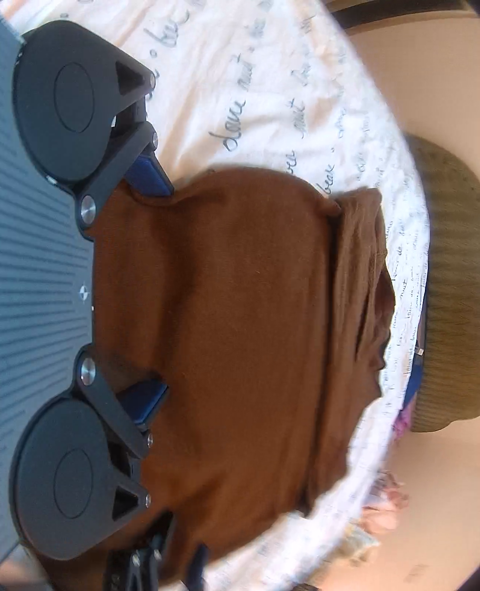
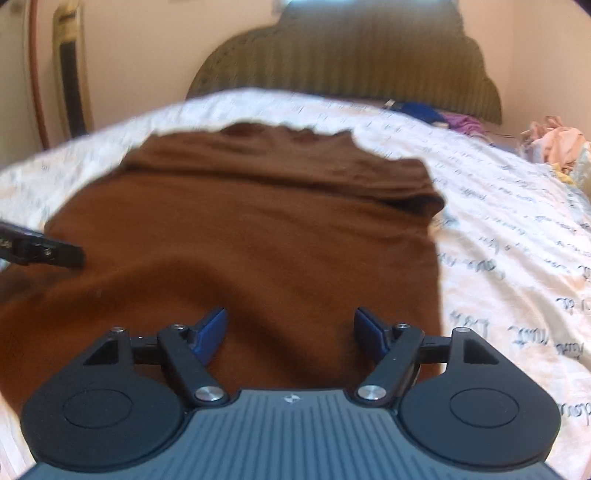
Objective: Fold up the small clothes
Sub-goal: 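Smooth the folded sweater flat with both grippers open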
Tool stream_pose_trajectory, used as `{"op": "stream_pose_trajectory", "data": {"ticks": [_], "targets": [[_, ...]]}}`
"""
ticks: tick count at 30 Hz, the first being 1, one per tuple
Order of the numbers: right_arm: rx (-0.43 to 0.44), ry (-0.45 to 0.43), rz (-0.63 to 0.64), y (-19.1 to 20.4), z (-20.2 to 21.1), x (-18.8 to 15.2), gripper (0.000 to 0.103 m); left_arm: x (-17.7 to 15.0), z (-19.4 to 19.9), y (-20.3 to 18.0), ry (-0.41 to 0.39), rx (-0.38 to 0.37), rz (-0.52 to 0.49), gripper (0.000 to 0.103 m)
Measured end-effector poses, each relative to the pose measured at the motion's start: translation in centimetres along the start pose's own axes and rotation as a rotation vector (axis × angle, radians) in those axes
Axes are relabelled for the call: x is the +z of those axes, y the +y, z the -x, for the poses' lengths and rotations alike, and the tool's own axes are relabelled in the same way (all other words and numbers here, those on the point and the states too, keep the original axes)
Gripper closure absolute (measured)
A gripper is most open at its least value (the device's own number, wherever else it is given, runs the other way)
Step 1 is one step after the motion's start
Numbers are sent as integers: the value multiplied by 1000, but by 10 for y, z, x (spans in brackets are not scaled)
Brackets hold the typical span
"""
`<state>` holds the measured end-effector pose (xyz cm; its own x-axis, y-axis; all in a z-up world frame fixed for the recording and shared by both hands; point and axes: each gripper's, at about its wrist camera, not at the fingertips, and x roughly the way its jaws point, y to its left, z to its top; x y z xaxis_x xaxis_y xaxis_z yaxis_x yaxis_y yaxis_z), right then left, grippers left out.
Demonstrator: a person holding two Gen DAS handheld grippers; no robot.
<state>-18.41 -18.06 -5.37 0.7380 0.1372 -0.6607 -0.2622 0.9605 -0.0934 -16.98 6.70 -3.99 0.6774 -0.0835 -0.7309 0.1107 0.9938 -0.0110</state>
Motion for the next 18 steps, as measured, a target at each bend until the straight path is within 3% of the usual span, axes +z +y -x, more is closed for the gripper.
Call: {"op": "stream_pose_trajectory", "data": {"ticks": [8,18], "targets": [[15,-21,-85,-9,40,-45,27,-22,15,7,-22,21,-11,0],[20,-30,-135,-12,55,-63,27,-29,19,4,-44,29,-17,0]]}}
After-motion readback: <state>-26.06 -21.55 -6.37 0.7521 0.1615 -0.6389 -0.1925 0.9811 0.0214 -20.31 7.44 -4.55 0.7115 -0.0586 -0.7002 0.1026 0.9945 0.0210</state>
